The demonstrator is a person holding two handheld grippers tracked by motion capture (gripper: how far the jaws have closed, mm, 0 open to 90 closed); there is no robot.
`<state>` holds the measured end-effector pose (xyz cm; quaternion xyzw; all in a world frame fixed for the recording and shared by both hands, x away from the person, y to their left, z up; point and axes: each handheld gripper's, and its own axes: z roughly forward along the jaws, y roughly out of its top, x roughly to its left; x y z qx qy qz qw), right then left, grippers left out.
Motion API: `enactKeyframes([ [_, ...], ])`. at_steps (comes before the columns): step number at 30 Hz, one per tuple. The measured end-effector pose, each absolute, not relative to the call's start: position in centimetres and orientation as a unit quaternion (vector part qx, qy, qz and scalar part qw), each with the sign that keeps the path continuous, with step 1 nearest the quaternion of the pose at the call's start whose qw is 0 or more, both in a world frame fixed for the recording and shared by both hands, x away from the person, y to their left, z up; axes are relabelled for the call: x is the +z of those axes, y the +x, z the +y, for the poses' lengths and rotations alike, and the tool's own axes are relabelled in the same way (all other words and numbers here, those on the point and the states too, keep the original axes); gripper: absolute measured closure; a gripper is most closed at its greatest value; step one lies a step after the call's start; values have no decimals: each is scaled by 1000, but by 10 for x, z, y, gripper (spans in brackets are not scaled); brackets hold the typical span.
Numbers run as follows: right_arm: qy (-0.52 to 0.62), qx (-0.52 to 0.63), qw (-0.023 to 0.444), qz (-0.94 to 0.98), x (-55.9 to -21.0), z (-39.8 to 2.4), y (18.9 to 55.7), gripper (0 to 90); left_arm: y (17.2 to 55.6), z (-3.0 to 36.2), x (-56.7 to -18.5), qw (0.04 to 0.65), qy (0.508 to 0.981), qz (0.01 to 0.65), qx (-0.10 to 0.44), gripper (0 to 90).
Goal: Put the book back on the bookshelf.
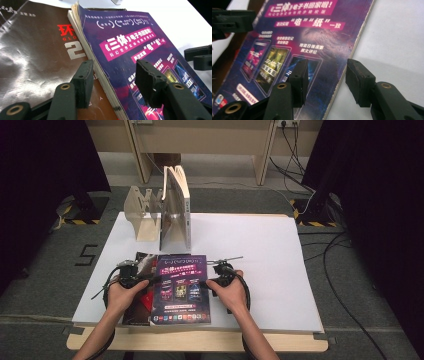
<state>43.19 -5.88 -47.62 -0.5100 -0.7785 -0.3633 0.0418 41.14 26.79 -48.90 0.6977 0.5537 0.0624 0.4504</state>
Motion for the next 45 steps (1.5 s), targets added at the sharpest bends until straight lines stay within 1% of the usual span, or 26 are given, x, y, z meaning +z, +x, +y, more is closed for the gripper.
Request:
enactKeyframes([
  [7, -514, -361, 37, -777, -479, -55, 430, 534, 411, 265, -493, 446, 698, 556, 59, 491],
  [11, -517, -358, 12, -778, -480, -51, 425, 536, 412, 264, -493, 451, 695, 558, 50, 488],
  [16, -520, -351, -9, -779, -479, -47, 421, 569, 414, 265, -492, 452, 686, 569, 29, 478],
  [21, -522, -349, -19, -778, -479, -46, 421, 599, 414, 266, -487, 453, 679, 577, 29, 527],
  [25, -528, -349, -18, -774, -479, -46, 420, 608, 412, 269, -481, 474, 660, 583, 18, 570],
  [27, -529, -350, -19, -773, -480, -46, 420, 608, 411, 269, -481, 484, 651, 584, 18, 578],
  [31, -530, -350, -22, -772, -480, -46, 419, 611, 409, 267, -484, 475, 658, 584, 25, 575],
  [34, -529, -357, -25, -769, -481, -46, 417, 614, 406, 270, -489, 476, 651, 591, 4, 577],
  [37, -531, -360, -25, -767, -482, -46, 416, 613, 404, 272, -490, 498, 632, 594, -23, 599],
  [40, -530, -364, -24, -765, -483, -46, 416, 614, 403, 262, -494, 513, 627, 581, -75, 633],
  [41, -529, -368, -19, -765, -483, -46, 416, 613, 403, 257, -496, 505, 636, 579, -73, 638],
  [43, -530, -370, -14, -763, -483, -45, 415, 612, 404, 252, -497, 482, 660, 575, -47, 639],
  [45, -530, -370, -13, -763, -483, -45, 414, 608, 405, 256, -498, 490, 649, 579, -59, 686],
])
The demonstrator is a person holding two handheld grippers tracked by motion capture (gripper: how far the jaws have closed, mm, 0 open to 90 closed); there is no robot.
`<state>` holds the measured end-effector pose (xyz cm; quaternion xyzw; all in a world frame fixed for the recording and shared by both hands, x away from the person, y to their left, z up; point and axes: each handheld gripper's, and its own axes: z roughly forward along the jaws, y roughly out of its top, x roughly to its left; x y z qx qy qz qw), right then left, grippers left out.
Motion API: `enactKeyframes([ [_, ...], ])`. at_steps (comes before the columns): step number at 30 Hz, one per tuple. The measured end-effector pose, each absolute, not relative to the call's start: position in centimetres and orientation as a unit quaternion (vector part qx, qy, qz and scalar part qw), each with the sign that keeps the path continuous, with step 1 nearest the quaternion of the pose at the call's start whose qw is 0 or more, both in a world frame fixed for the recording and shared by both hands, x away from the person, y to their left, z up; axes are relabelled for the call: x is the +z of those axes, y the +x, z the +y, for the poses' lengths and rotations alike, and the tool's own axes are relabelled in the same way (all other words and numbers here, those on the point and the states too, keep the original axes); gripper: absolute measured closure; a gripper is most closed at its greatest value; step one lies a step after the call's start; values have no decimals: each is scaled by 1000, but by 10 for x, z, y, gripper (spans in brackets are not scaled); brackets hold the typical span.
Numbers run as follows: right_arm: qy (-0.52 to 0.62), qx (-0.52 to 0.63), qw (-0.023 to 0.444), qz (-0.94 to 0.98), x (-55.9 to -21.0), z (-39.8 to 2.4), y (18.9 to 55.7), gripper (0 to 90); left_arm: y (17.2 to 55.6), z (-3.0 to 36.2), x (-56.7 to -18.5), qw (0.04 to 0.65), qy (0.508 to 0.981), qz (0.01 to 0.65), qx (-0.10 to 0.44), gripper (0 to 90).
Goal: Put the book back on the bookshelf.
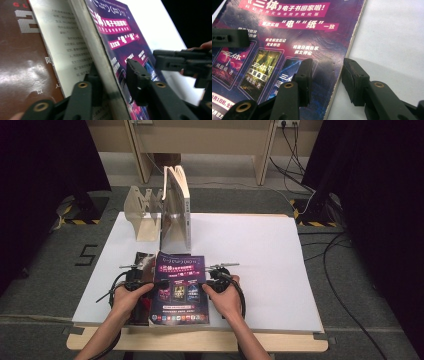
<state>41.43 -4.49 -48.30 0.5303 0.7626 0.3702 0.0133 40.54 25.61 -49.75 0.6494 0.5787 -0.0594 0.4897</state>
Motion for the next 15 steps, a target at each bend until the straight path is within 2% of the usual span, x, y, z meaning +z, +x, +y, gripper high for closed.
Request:
enactKeyframes([
  [2, 527, 373, 10, 763, -483, -46, 415, 608, 406, 262, -496, 497, 644, 577, -72, 779],
  [5, 522, 376, -15, 765, -483, -43, 415, 590, 406, 270, -489, 492, 655, 571, -59, 833],
  [7, 511, 380, -40, 770, -484, -38, 416, 570, 408, 276, -486, 484, 663, 568, -49, 835],
  [11, 498, 379, -60, 778, -483, -32, 422, 542, 410, 288, -488, 474, 664, 576, -52, 832],
  [15, 506, 377, -58, 774, -483, -29, 437, 534, 410, 288, -493, 471, 663, 580, -50, 820],
])
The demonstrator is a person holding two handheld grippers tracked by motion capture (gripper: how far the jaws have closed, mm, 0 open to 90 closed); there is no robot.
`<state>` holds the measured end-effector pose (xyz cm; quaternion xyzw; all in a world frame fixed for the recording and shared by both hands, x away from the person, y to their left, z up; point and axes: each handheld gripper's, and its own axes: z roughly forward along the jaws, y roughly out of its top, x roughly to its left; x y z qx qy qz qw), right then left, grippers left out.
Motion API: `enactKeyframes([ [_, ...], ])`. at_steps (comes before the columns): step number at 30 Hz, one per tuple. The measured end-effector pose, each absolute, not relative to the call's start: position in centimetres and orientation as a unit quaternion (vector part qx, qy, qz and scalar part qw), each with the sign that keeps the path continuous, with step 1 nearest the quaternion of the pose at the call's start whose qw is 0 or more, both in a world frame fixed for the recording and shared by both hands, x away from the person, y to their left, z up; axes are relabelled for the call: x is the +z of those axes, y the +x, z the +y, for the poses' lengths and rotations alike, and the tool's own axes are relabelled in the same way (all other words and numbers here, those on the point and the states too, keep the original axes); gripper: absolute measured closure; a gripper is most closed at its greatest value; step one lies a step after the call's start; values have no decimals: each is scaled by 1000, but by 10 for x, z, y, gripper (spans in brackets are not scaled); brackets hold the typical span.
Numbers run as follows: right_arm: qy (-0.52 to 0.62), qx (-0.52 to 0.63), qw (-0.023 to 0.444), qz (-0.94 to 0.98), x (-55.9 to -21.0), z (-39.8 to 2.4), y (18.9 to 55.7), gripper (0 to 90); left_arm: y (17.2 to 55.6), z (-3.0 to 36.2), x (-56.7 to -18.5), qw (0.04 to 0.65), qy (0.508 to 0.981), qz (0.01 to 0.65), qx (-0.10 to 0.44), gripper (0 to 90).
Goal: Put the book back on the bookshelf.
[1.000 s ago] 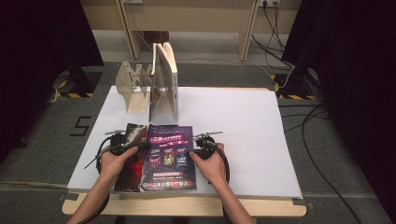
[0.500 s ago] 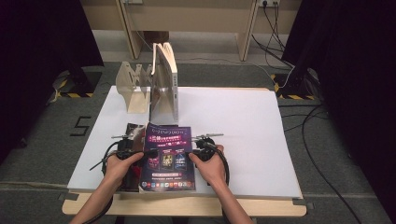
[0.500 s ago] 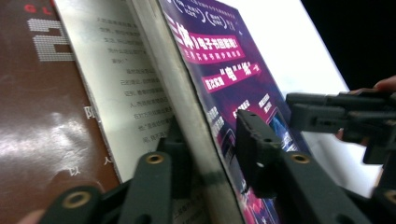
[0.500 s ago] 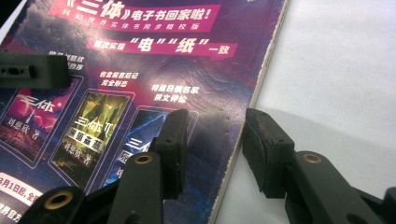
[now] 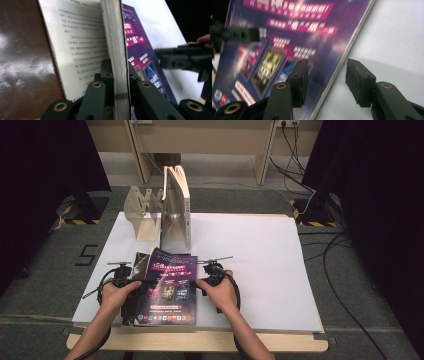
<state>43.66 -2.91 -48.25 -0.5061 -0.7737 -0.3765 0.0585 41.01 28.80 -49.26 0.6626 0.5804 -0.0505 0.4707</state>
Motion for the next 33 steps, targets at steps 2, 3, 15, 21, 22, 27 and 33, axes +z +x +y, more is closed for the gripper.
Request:
enactKeyframes([
  [2, -514, -380, 69, -766, -483, -28, 445, 535, 411, 288, -495, 467, 664, 581, -50, 812],
  [3, -517, -382, 73, -762, -483, -28, 450, 537, 411, 288, -495, 466, 664, 582, -51, 807],
  [15, -534, -373, 87, -754, -483, -22, 461, 527, 409, 288, -496, 459, 674, 578, -35, 797],
  [21, -531, -374, 71, -757, -483, -21, 456, 596, 408, 291, -499, 466, 664, 583, -43, 799],
  [22, -532, -375, 80, -755, -484, -22, 455, 597, 408, 291, -499, 467, 665, 581, -36, 798],
  [27, -541, -378, 98, -745, -484, -23, 455, 565, 408, 293, -501, 472, 662, 581, -43, 798],
  [33, -547, -378, 101, -739, -484, -19, 461, 552, 407, 296, -502, 473, 662, 580, -43, 798],
])
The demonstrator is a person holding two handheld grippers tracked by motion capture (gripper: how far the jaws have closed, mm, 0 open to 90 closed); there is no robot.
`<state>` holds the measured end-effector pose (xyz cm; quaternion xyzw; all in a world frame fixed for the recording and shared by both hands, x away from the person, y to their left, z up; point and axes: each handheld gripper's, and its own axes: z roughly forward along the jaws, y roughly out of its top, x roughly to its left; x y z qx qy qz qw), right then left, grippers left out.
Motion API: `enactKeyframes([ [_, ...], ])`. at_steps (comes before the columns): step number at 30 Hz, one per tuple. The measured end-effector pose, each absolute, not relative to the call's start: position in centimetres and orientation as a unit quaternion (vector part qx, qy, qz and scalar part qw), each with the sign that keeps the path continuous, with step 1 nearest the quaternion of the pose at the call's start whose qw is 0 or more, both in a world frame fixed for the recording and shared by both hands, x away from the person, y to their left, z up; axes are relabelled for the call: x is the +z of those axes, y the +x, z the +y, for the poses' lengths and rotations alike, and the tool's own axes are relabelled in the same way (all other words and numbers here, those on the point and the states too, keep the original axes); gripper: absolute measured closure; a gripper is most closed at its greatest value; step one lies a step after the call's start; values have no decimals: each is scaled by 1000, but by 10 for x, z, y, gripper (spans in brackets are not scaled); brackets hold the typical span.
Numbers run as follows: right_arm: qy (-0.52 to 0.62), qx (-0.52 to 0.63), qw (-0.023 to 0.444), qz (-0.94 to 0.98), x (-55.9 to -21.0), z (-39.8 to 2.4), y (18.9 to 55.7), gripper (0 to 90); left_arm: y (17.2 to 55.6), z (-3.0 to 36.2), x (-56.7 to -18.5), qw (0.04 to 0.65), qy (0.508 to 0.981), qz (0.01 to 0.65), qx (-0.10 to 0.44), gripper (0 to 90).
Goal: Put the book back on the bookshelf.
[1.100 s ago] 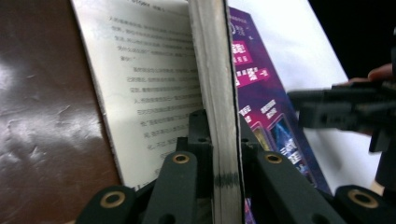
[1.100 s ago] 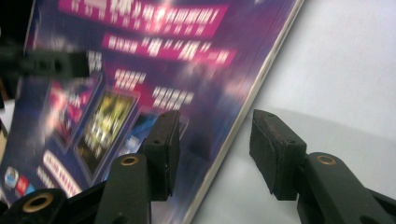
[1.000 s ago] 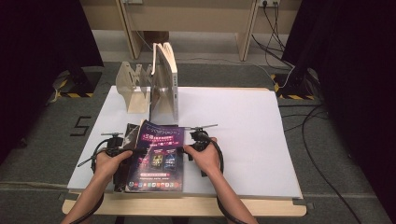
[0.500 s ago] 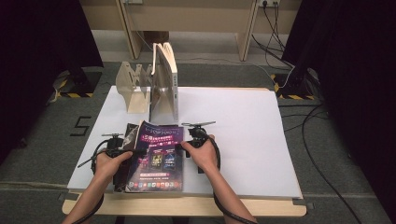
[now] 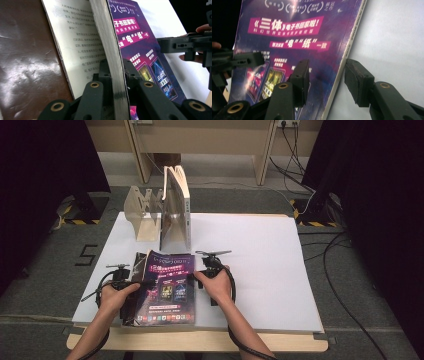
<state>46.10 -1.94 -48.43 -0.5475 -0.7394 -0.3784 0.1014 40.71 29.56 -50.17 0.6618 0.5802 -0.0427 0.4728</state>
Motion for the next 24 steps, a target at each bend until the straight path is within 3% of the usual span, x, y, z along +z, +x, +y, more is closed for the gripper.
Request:
enactKeyframes([
  [13, -560, -379, 89, -731, -484, -9, 479, 551, 407, 298, -500, 464, 673, 575, -35, 797],
  [22, -557, -392, 97, -726, -487, -3, 488, 551, 408, 307, -509, 499, 650, 569, -67, 813],
  [24, -554, -387, 89, -731, -486, -3, 487, 590, 407, 305, -508, 494, 653, 571, -60, 810],
])
